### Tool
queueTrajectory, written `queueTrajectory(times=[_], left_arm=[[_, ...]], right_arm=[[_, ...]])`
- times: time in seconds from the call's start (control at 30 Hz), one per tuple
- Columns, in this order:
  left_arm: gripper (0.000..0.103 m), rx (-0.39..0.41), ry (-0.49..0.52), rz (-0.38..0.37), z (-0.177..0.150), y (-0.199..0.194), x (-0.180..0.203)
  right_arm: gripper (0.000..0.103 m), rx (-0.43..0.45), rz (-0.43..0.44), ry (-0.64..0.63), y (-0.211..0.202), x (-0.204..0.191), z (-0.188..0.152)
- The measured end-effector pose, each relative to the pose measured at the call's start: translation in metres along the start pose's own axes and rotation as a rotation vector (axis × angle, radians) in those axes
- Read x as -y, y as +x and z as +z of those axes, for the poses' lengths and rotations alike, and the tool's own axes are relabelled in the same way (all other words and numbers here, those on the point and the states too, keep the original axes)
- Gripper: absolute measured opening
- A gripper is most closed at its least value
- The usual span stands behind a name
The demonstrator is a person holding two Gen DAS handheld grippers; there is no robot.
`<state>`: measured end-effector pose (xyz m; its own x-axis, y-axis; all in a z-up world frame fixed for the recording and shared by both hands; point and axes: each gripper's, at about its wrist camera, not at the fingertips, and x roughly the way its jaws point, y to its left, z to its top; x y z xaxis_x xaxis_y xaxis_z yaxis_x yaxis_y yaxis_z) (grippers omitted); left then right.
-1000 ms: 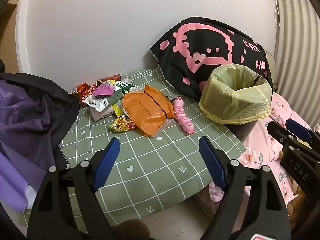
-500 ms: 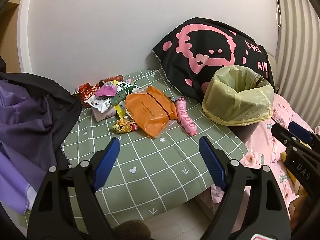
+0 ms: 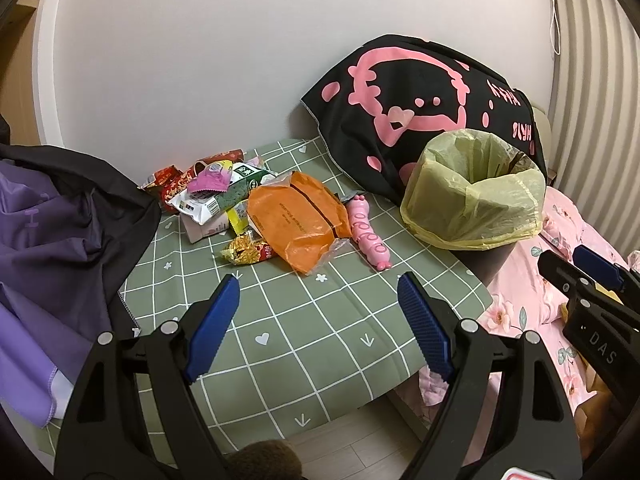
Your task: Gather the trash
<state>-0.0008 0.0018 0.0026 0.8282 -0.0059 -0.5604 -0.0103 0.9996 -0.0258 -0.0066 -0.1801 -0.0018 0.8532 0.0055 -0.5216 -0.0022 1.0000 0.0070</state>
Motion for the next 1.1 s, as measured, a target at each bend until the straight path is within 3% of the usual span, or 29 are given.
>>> queueTrajectory(times=[1.1], left_arm=[[0.077, 0.023, 0.012, -0.028, -0.004, -0.006, 0.012]], right_arm=[[0.051, 0.012, -0.015, 0.014, -0.014, 0.016, -0.003]])
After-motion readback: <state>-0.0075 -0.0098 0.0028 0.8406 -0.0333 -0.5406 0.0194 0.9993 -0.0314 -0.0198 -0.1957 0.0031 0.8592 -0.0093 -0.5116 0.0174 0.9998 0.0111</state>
